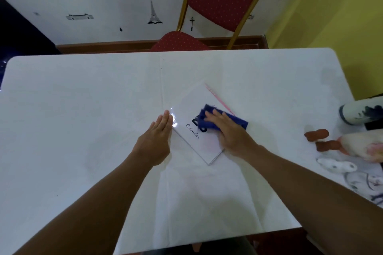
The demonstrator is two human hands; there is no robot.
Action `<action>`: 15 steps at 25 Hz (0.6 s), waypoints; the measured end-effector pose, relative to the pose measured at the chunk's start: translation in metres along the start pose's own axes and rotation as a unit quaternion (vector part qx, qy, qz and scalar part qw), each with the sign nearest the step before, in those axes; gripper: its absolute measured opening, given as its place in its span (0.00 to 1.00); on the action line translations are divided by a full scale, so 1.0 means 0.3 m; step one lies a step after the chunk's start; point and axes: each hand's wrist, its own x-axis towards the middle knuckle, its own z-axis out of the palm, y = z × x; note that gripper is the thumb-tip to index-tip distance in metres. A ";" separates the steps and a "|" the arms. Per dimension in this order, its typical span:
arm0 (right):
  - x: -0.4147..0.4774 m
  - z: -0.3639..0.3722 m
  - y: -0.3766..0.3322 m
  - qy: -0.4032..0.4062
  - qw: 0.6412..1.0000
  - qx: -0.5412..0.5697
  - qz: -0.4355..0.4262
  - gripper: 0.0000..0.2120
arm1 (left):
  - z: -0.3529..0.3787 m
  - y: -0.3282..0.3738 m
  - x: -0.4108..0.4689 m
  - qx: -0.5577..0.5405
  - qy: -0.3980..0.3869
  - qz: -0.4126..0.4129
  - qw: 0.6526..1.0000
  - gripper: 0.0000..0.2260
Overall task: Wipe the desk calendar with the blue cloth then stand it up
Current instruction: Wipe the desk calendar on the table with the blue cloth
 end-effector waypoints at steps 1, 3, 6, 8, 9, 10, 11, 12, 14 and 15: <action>0.056 -0.006 -0.017 0.011 0.999 0.020 0.038 0.26 | 0.000 0.001 0.000 -0.002 0.002 0.001 1.000 0.35; 0.131 0.011 -0.060 0.024 0.995 0.040 0.083 0.27 | 0.001 0.003 -0.002 -0.004 0.004 0.003 1.000 0.35; 0.069 0.092 -0.111 0.037 0.999 0.021 -0.001 0.29 | -0.007 0.004 -0.004 -0.002 -0.011 0.004 1.000 0.34; -0.064 0.124 -0.110 0.007 0.997 0.005 -0.075 0.30 | -0.013 0.003 0.000 0.000 -0.018 0.001 1.000 0.35; -0.123 0.122 -0.094 -0.016 0.995 0.001 -0.101 0.30 | -0.014 0.001 0.001 0.000 -0.019 -0.001 1.000 0.35; -0.164 0.108 -0.073 -0.035 0.992 -0.004 -0.121 0.30 | -0.014 0.001 0.003 0.000 -0.020 -0.003 1.000 0.35; -0.181 0.084 -0.048 -0.052 0.989 -0.008 -0.136 0.29 | -0.012 0.000 0.004 -0.002 -0.018 -0.002 1.000 0.36; -0.178 0.060 -0.025 -0.068 0.987 -0.014 -0.143 0.29 | -0.010 -0.001 0.003 -0.004 -0.017 -0.003 1.000 0.36; -0.113 0.023 0.003 -0.085 0.988 -0.012 -0.127 0.29 | -0.008 -0.005 0.002 -0.008 -0.014 -0.002 1.000 0.36; -0.055 0.009 0.003 -0.080 0.991 -0.010 -0.105 0.30 | -0.006 -0.006 0.003 -0.011 -0.013 0.000 1.000 0.36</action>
